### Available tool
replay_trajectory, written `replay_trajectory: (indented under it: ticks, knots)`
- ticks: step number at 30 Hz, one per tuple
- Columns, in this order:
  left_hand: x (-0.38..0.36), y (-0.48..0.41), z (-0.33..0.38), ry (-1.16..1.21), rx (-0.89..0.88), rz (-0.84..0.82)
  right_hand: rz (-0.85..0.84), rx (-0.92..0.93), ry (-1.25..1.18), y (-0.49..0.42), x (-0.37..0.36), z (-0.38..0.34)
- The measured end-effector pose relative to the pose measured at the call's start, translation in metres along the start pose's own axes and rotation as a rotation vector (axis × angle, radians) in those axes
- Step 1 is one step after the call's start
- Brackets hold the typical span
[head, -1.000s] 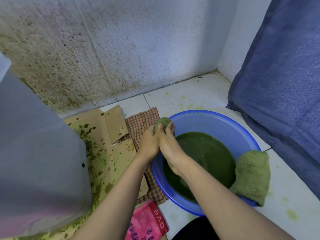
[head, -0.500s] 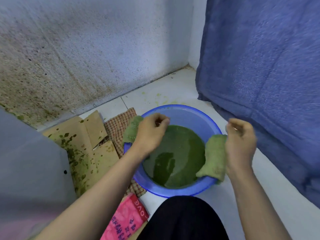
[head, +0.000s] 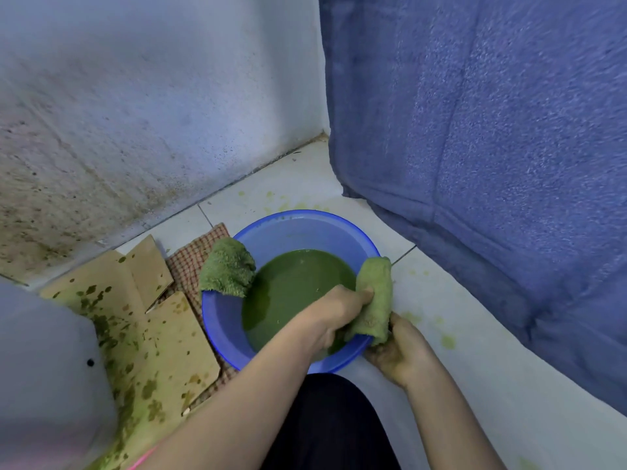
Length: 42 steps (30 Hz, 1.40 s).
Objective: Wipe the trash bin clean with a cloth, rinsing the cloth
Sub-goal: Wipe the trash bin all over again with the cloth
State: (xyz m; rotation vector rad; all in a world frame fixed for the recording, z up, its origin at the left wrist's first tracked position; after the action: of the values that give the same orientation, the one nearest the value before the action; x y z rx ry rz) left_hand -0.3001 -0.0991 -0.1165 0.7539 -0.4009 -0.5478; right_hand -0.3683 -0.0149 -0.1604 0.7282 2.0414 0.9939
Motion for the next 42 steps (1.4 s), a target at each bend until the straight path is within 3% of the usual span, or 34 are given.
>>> replay_trajectory:
  ticks: [5,8,13,17,20,28,33,35,37,40,42]
  knots:
    - [0.015,0.003,-0.01,0.206,0.103,0.023,0.017,-0.093,0.064,0.011,0.011,0.0]
    - [0.018,0.012,-0.008,0.332,0.138,-0.012,0.004,-0.012,0.013,0.02,0.018,-0.019]
    - [0.042,0.044,0.021,0.405,-0.026,-0.015,-0.031,0.267,0.117,0.055,0.017,-0.068]
    - [0.08,0.093,0.044,0.414,-0.21,0.025,-0.217,0.417,0.216,0.103,-0.028,-0.088]
    - [0.129,0.144,0.055,0.412,-0.348,0.173,-0.305,0.425,0.234,0.136,-0.065,-0.083]
    - [0.214,0.298,0.046,-0.011,-0.641,0.723,-0.561,0.468,0.511,0.219,-0.2,0.013]
    - [0.211,0.351,0.013,-0.187,-0.719,0.64,-0.672,0.4,0.486,0.264,-0.256,0.081]
    - [0.224,0.376,-0.002,-0.078,-0.758,0.595,-0.642,0.447,0.469,0.273,-0.264,0.092]
    - [0.251,0.409,-0.015,0.039,-0.829,0.697,-0.63,0.468,0.491,0.279,-0.272,0.102]
    - [0.298,0.454,-0.04,0.095,-0.824,1.02,-0.774,0.408,0.508,0.304,-0.296,0.125]
    - [0.312,0.456,-0.054,0.283,-0.755,0.953,-0.897,0.378,0.537,0.331,-0.317,0.138]
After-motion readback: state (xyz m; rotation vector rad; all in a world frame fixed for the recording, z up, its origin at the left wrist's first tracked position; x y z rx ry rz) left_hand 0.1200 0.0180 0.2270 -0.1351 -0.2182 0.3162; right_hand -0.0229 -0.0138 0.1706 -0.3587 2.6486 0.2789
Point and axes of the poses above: each hand's wrist, its own y-axis away from the middle knuckle, its own x-axis out of the back of the hand, z = x × y, the point moved 10 cm from there along -y, towards the middle knuckle, and after that the axes turned 3 degrees about y, right-handed, at the moved point
